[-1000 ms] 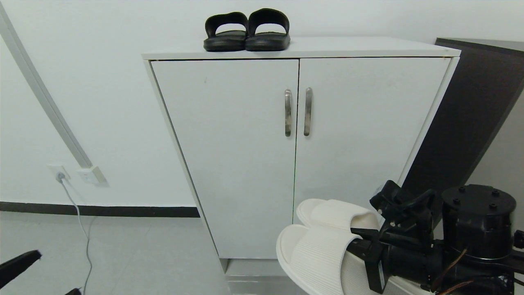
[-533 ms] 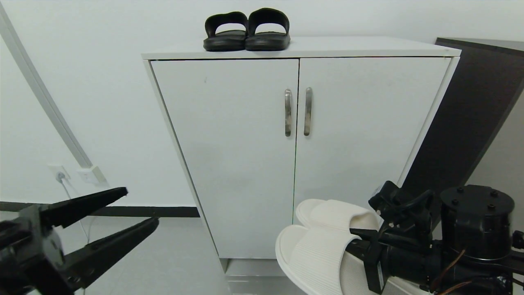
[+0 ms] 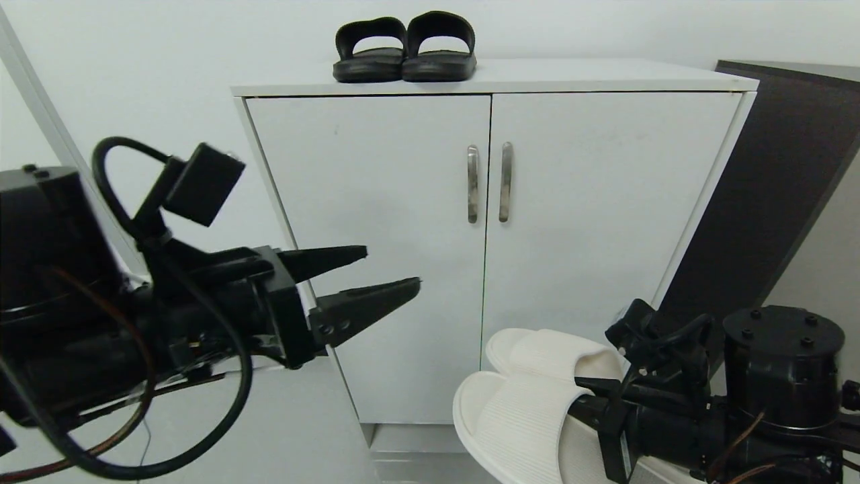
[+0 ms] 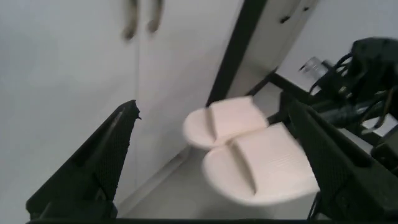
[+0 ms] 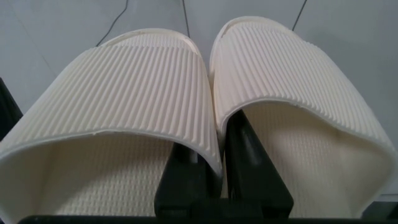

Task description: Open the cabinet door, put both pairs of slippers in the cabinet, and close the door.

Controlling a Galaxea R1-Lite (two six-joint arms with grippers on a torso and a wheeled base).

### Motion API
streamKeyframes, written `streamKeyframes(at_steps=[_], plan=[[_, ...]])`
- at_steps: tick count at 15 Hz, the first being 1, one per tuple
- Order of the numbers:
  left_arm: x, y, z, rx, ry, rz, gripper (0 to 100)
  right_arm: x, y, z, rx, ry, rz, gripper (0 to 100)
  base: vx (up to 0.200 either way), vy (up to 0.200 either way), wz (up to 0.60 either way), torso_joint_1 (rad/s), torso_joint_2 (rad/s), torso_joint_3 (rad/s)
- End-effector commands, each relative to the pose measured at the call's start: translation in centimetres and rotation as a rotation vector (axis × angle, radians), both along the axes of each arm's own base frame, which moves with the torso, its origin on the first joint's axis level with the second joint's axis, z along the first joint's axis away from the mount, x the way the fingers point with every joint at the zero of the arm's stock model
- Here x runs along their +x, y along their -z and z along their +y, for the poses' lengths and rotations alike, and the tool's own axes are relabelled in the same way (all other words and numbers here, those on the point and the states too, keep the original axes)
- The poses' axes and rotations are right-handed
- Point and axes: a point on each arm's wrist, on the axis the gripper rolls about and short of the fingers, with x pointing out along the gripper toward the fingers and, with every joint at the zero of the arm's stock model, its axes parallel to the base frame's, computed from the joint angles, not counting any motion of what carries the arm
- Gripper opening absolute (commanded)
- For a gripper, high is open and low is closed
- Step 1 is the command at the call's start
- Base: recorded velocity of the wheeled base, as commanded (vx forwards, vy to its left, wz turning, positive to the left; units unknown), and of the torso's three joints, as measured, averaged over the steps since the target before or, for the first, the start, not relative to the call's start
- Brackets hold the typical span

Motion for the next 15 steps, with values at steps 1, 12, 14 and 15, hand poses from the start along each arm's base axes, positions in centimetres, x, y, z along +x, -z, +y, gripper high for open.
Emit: streamKeyframes(at_steps=[1, 12, 14, 15], plan=[[2.4, -0.4, -4.1, -0.005, 0.087, 0.018, 100, 0.0, 0.0, 0.0, -0.001, -0.001, 0.0, 0, 0.0, 0.0, 0.0, 0.0, 0.0, 0.0], [8.6, -1.9, -11.2, -0.125, 0.261, 0.097, 100, -0.1, 0.2, -0.1, -0.005, 0.0, 0.002, 0, 0.0, 0.0, 0.0, 0.0, 0.0, 0.0], [9.5, -1.5, -10.9, -0.128, 0.312, 0.127, 100, -0.1, 0.2, -0.1, -0.006, 0.001, 0.003, 0, 0.0, 0.0, 0.0, 0.0, 0.0, 0.0], [9.6, -1.5, -10.9, -0.129, 0.308, 0.125, 100, -0.1, 0.2, -0.1, -0.005, 0.001, 0.002, 0, 0.0, 0.0, 0.0, 0.0, 0.0, 0.0]])
